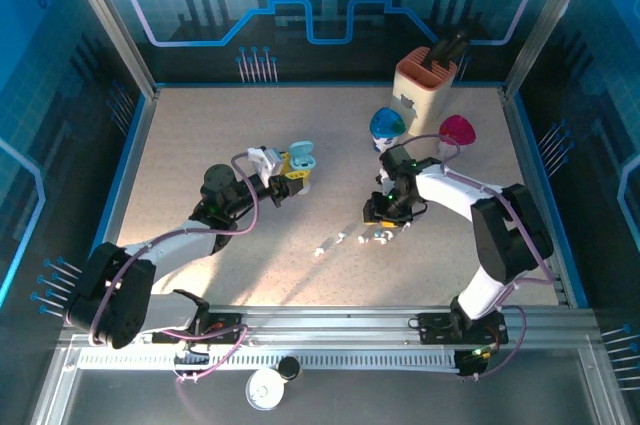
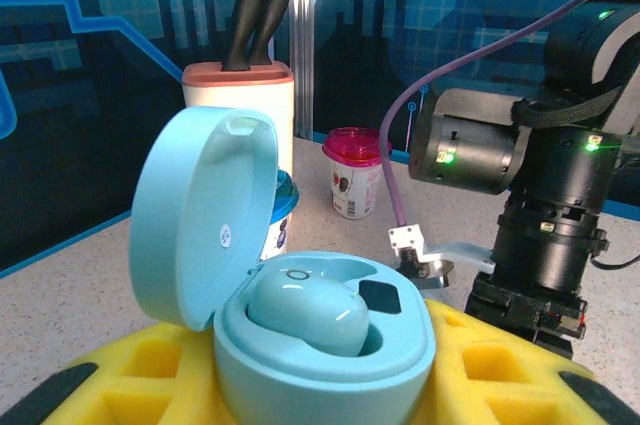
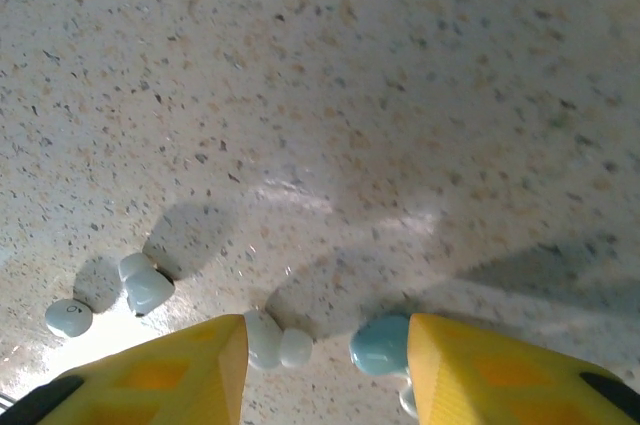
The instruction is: Insert the wireless bluetooth earbuds into the charging case
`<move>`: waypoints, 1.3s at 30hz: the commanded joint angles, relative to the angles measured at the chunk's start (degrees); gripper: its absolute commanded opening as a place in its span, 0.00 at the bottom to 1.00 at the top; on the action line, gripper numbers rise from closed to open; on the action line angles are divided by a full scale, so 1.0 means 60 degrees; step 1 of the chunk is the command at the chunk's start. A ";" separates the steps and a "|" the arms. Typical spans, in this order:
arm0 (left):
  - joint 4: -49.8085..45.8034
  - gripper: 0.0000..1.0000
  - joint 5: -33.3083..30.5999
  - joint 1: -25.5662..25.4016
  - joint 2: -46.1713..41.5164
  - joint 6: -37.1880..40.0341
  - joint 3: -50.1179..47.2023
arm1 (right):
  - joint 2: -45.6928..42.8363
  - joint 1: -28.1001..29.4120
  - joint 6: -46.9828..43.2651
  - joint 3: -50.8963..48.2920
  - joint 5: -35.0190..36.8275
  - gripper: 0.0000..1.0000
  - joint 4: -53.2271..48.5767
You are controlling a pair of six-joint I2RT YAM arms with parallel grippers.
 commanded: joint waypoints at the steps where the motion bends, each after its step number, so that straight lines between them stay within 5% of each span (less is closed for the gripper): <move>1: 0.0356 0.37 0.0055 0.0094 -0.0059 -0.0198 -0.0087 | 0.0490 -0.0129 -0.0637 0.0291 -0.0435 0.47 0.0010; 24: 0.0301 0.37 0.0268 0.0082 0.0162 -0.0210 0.0111 | -0.0143 -0.0306 -0.0870 -0.1100 -0.1221 0.39 0.0090; 39: 0.0181 0.37 0.0268 0.0079 0.0060 -0.0167 0.0023 | 0.0002 -0.0310 -0.0720 -0.1151 -0.0983 0.22 0.0258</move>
